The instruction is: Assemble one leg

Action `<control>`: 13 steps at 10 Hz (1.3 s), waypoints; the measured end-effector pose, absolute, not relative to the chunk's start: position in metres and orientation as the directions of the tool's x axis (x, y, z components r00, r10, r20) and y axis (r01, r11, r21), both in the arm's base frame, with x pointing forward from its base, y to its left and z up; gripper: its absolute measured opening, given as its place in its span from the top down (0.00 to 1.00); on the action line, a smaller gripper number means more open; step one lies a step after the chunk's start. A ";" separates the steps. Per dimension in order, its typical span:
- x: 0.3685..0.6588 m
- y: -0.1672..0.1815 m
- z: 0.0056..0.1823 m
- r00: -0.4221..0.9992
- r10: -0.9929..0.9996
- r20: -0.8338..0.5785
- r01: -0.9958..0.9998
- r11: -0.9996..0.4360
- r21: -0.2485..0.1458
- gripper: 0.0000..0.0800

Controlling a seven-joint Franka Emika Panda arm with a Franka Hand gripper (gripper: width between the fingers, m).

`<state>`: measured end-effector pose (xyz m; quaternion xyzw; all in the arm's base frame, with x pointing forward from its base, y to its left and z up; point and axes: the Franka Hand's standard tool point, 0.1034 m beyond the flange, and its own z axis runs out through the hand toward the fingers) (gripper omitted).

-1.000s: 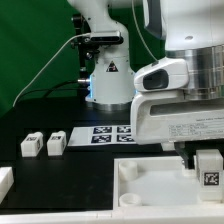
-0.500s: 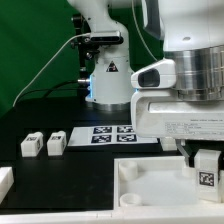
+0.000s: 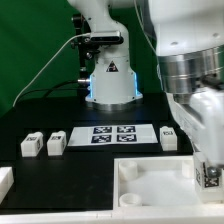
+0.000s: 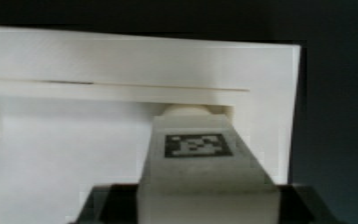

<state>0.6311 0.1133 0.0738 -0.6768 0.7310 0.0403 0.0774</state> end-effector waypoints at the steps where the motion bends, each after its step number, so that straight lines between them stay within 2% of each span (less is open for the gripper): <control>1: 0.631 0.113 0.074 -0.035 -0.985 -0.166 -0.998 0.044 -0.051 0.63; 2: 0.631 0.114 0.073 0.005 -0.986 -0.164 -0.998 0.005 -0.057 0.63; 3: 0.630 0.115 0.073 0.007 -0.987 -0.164 -0.998 0.003 -0.058 0.41; 4: 0.630 0.122 0.070 0.110 -0.983 -0.146 -0.990 -0.096 -0.102 0.26; 5: 0.626 0.130 0.067 0.307 -0.944 -0.122 -0.949 -0.293 -0.117 0.26; 6: 0.625 0.133 0.069 0.478 -0.873 -0.098 -0.876 -0.465 -0.125 0.20; 10: 0.623 0.130 0.071 0.795 -0.606 -0.033 -0.603 -0.784 -0.148 0.19; 11: 0.621 0.126 0.071 0.896 -0.443 -0.023 -0.442 -0.889 -0.120 0.19; 12: 0.623 0.122 0.075 0.956 -0.293 -0.016 -0.294 -0.951 -0.093 0.19; 13: 0.625 0.122 0.076 0.984 -0.176 0.002 -0.175 -0.981 -0.081 0.19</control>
Offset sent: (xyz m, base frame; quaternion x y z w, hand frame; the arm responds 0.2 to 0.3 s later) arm -0.0108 0.0243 -0.0122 0.0512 0.0229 -0.1694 0.9840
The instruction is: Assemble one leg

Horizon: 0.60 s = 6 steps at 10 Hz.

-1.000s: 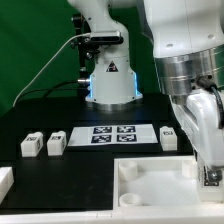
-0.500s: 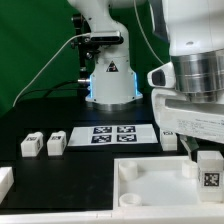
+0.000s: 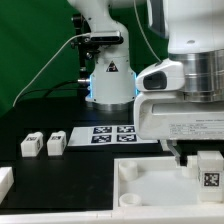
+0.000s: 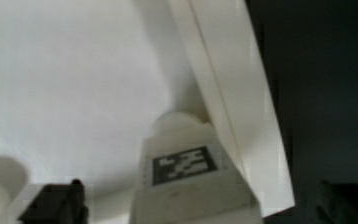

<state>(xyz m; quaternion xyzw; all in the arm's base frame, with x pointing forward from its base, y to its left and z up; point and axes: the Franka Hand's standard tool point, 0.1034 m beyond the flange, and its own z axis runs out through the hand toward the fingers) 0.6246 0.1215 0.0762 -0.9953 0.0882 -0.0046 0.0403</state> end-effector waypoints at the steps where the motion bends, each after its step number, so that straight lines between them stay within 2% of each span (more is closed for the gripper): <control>1: 0.624 0.122 0.075 0.981 -0.195 0.000 -0.194 -0.977 -0.084 0.19; 2: 0.624 0.122 0.075 0.981 -0.195 0.000 -0.194 -0.977 -0.084 0.32; 3: 0.624 0.122 0.075 0.981 -0.195 0.000 -0.195 -0.977 -0.084 0.49; 4: 0.624 0.123 0.075 0.950 -0.311 -0.012 -0.311 -0.947 -0.087 0.49; 5: 0.623 0.121 0.074 0.915 -0.404 -0.022 -0.404 -0.911 -0.084 0.63; 6: 0.623 0.121 0.074 0.900 -0.435 -0.025 -0.436 -0.896 -0.083 0.63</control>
Offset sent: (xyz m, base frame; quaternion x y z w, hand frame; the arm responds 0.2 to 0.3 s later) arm 0.0000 0.0000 0.0000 0.0000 0.0000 0.1790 0.9838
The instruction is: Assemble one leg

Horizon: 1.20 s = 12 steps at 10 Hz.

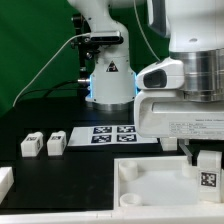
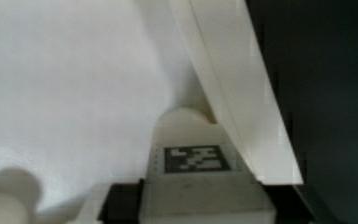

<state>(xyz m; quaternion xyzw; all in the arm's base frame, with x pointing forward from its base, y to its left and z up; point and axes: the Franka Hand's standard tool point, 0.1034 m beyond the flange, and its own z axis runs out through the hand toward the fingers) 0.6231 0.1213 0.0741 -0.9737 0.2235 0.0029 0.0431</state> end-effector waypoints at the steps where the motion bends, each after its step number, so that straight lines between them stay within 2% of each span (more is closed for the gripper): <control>1: 0.623 0.122 0.074 0.831 -0.554 -0.039 -0.556 -0.827 -0.083 0.63; 3: 0.628 0.120 0.074 0.572 -0.816 -0.083 -0.820 -0.567 -0.076 0.63; 5: 0.631 0.123 0.073 0.197 -0.973 -0.121 -0.980 -0.195 -0.032 0.63; 6: 0.634 0.127 0.073 -0.020 -0.992 -0.121 -1.000 0.020 -0.003 0.63; 8: 0.637 0.126 0.073 -0.280 -0.952 -0.122 -0.960 0.280 0.017 0.63; 10: 0.637 0.126 0.074 -0.349 -0.928 -0.130 -0.937 0.349 0.025 0.63; 11: 0.637 0.127 0.074 -0.370 -0.919 -0.135 -0.929 0.369 0.030 0.57; 12: 0.636 0.130 0.073 -0.334 -0.932 -0.142 -0.942 0.334 0.028 0.57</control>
Offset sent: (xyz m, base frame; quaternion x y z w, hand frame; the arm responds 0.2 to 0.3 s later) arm 0.0287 -0.0116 0.0008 0.0071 0.0096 0.4310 0.9023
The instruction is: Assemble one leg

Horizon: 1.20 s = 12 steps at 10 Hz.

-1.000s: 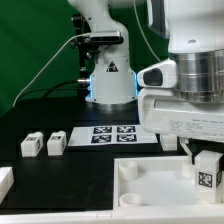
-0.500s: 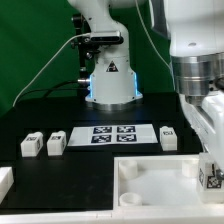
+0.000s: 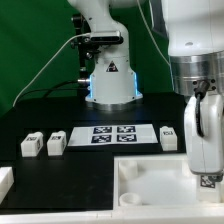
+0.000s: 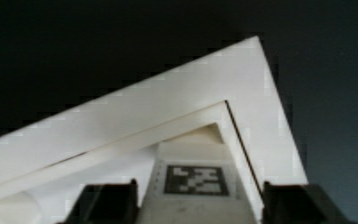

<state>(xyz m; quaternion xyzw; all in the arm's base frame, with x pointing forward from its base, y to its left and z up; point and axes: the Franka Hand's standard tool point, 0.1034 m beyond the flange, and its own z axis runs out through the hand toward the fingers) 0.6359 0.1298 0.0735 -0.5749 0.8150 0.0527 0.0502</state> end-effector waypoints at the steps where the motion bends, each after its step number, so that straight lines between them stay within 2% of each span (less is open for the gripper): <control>1: 0.636 0.130 0.073 -0.330 -0.933 -0.142 -0.944 0.329 0.028 0.40; 2: 0.635 0.130 0.073 -0.330 -0.933 -0.142 -0.944 0.329 0.028 0.24; 5: 0.635 0.130 0.072 -0.311 -0.940 -0.142 -0.950 0.311 0.027 0.19; 6: 0.632 0.128 0.071 -0.138 -0.980 -0.142 -0.990 0.141 -0.010 0.19; 7: 0.624 0.123 0.070 -0.065 -0.988 -0.140 -0.997 0.068 -0.019 0.19; 9: 0.619 0.117 0.069 0.293 -0.948 -0.125 -0.956 -0.289 -0.047 0.19; 10: 0.614 0.122 0.065 0.444 -0.889 -0.117 -0.896 -0.442 -0.042 0.19; 12: 0.614 0.120 0.064 0.630 -0.770 -0.103 -0.776 -0.627 -0.064 0.19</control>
Offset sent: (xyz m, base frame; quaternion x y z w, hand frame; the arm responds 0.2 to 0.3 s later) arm 0.0000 0.0000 0.0000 0.0000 0.0000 0.0000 1.0000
